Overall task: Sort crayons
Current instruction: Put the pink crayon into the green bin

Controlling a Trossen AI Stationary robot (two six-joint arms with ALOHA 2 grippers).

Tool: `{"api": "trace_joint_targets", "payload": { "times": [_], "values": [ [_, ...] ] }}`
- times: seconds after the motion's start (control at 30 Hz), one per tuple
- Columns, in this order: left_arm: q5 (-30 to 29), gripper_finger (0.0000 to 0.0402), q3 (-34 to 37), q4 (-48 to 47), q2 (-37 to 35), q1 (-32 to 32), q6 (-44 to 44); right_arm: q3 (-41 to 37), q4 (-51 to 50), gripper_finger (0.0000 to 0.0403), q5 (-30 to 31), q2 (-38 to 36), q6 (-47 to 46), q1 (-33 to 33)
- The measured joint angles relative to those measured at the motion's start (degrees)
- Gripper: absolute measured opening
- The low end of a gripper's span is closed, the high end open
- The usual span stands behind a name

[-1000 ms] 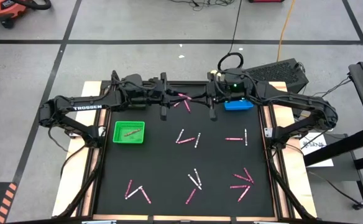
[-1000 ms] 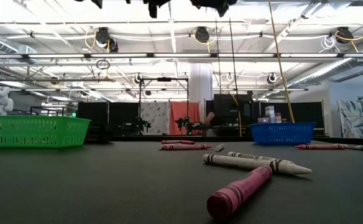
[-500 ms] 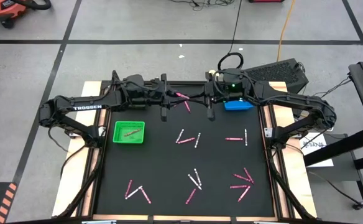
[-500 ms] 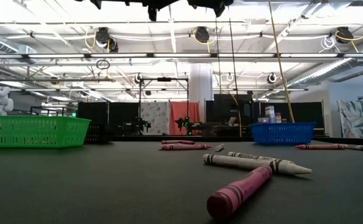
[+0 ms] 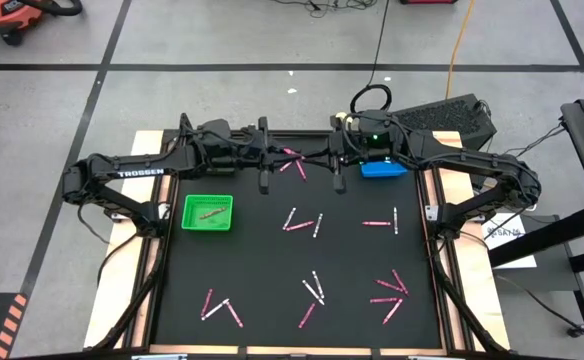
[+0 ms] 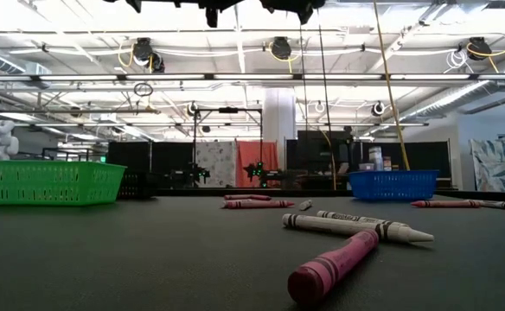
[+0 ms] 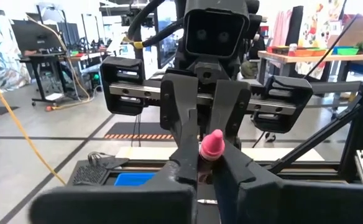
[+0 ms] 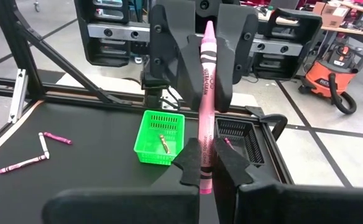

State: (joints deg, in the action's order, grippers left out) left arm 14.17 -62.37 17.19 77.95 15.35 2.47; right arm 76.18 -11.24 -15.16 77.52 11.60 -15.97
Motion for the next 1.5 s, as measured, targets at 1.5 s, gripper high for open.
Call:
{"api": "trace_joint_targets", "payload": {
  "times": [1.5],
  "values": [
    [-1.22,0.0017,0.00,-77.45,-0.42,1.25,2.28,0.00,-23.04,0.0137,4.94,0.28,-3.89,-0.04]
  ]
}}
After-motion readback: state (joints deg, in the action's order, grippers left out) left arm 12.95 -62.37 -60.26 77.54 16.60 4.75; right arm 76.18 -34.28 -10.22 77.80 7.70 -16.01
